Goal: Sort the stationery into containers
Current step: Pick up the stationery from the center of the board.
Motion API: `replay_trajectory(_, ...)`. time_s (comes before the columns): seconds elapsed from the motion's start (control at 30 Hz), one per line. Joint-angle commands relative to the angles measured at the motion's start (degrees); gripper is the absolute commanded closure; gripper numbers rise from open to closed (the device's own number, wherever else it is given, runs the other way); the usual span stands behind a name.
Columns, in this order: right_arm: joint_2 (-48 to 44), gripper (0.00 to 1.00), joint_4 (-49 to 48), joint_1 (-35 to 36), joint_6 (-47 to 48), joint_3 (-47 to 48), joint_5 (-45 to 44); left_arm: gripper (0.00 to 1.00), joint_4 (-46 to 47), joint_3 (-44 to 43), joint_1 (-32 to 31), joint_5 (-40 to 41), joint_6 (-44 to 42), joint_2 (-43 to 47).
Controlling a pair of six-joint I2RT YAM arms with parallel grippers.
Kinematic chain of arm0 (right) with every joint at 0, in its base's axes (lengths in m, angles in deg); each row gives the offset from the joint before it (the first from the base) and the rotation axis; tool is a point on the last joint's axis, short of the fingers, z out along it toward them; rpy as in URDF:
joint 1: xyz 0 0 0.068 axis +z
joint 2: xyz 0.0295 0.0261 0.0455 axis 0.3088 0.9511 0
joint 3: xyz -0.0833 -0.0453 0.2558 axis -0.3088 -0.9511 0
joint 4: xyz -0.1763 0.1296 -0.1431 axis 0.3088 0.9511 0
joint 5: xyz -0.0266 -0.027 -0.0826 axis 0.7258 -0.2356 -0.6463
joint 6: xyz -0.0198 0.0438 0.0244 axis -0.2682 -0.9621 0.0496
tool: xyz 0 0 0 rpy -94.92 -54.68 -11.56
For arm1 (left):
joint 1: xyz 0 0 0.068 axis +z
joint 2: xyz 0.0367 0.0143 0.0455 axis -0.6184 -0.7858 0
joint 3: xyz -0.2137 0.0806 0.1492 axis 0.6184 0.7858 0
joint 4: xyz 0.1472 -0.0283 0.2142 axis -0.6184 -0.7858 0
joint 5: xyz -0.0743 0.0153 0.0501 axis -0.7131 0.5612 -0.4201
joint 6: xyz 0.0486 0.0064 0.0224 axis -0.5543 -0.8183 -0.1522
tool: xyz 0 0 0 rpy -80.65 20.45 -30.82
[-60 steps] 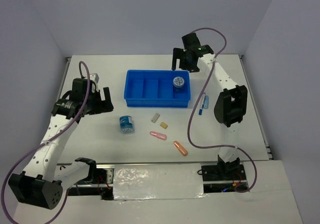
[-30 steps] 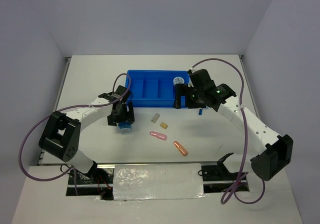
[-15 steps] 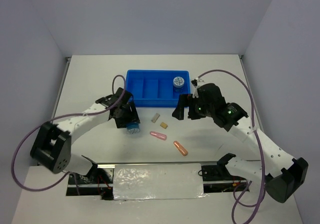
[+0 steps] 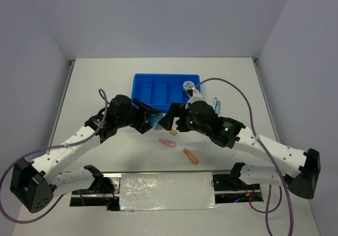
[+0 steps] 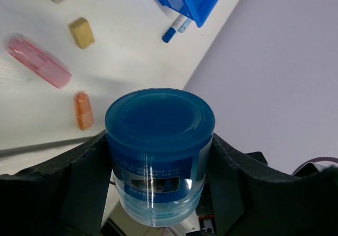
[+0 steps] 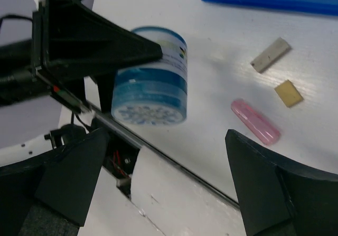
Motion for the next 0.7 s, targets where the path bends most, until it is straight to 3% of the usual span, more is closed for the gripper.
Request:
replay_trajectory(0.0, 3.9, 0.00, -4.8, 1.7, -3.2, 4.9, -7.3, 1.00, 5.3, -1.9, -0.8, 0.3, 7.0, 0.9)
replay_trajectory(0.33, 11.2, 0.00, -6.0, 3.2, -3.9, 10.1, -6.2, 1.00, 7.5, -1.4, -0.9, -0.7, 8.5, 1.9)
replay_trajectory(0.53, 11.9, 0.04, -5.0, 4.1, -7.5, 8.2, -6.7, 1.00, 8.4, -0.5, -1.0, 0.2, 9.4, 3.5)
replay_trajectory(0.63, 12.3, 0.11, -6.7, 4.3, -7.6, 7.6, -6.2, 1.00, 9.5, -0.7, -0.9, -0.3, 9.2, 2.9)
replay_trajectory(0.67, 12.5, 0.21, -6.5, 4.4, -7.2, 7.9, -6.5, 1.00, 9.5, -0.9, -0.9, -0.7, 8.9, 2.7)
